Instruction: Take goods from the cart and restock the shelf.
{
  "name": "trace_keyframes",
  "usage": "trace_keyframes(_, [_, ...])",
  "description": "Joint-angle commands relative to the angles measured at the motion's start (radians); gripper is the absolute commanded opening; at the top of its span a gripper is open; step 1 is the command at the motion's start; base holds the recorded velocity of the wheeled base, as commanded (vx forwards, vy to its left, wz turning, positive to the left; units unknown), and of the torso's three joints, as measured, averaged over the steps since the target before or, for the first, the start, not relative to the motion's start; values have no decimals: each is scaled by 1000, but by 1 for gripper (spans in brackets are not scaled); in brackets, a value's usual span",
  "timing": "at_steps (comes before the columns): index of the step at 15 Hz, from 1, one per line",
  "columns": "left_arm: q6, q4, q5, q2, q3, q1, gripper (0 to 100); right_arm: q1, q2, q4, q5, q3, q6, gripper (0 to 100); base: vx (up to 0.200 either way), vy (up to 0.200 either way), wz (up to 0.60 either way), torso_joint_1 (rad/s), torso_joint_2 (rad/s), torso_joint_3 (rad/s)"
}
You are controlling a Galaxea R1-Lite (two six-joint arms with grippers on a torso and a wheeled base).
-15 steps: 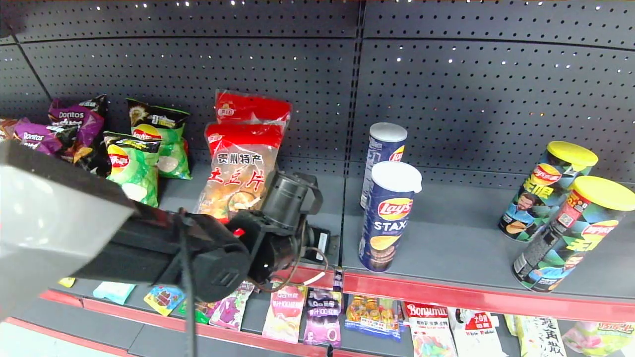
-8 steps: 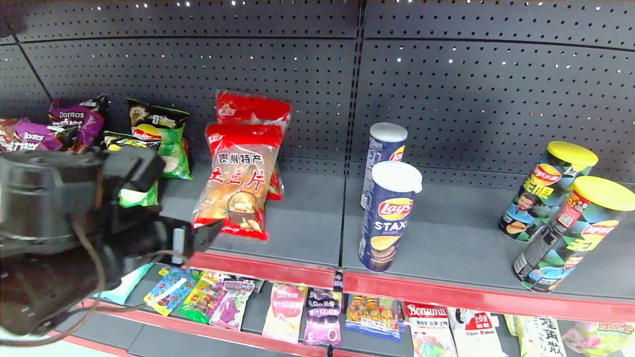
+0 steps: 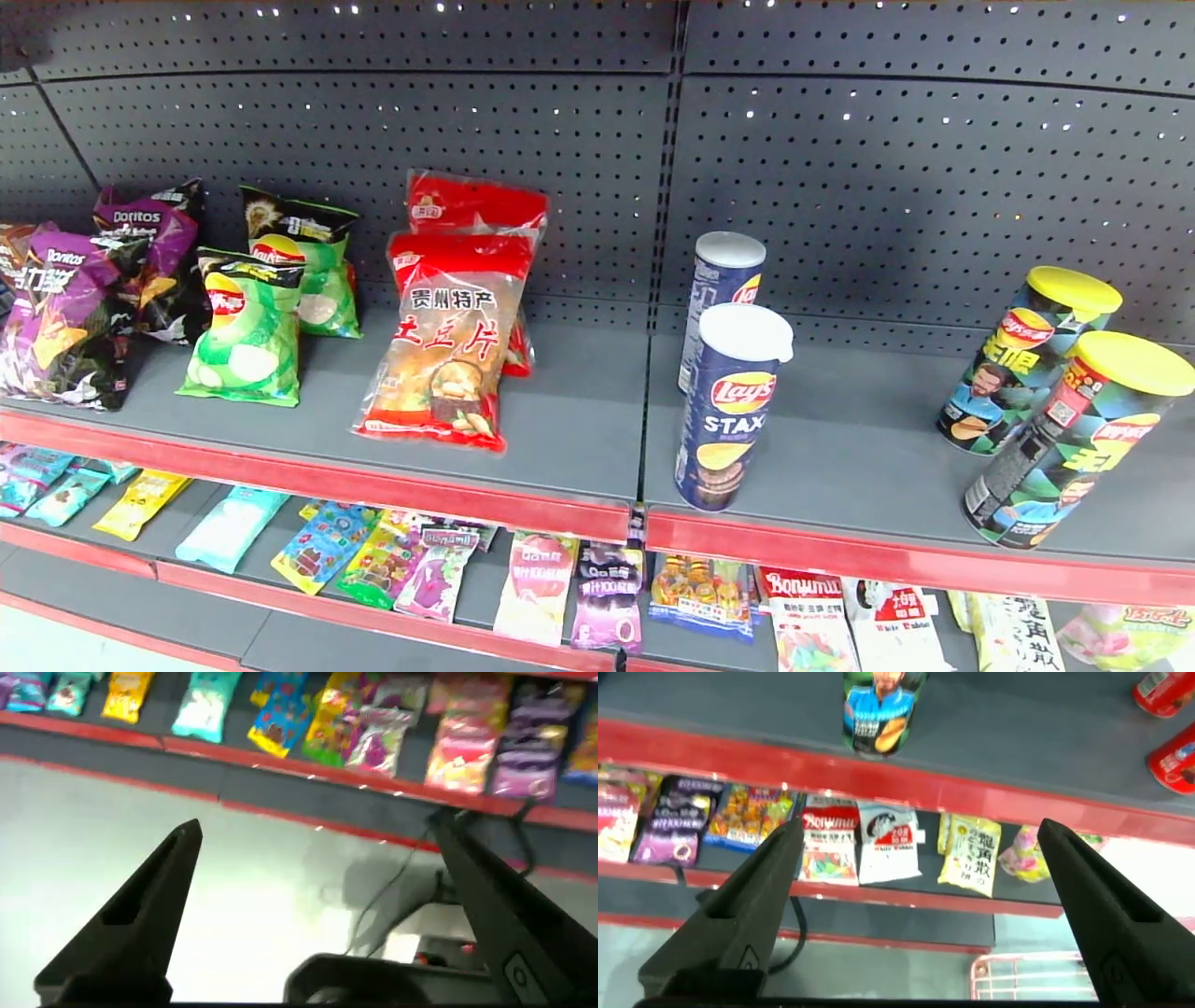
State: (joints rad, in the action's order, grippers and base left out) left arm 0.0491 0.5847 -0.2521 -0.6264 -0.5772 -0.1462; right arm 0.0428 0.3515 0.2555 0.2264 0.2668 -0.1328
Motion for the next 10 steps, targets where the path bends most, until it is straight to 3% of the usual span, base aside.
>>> trace_keyframes(1, [5,11,24,145,5,23,100,-4,-43,31,5,0,-11,100,0,0,0,0,0,0])
trace_keyframes(3, [5,-23,24,145,27,23,100,-3,-97,85,11,0,-51,100,0,0,0,0,0,0])
trace_keyframes(9, [-14,-26,31,148,34,22,100,-1,-149,146,18,-1,-73,100,0,0,-600,2,2,1])
trace_keyframes(10, [-17,-28,31,151,39,22,100,5,-147,143,16,0,-74,100,0,0,0,0,0,0])
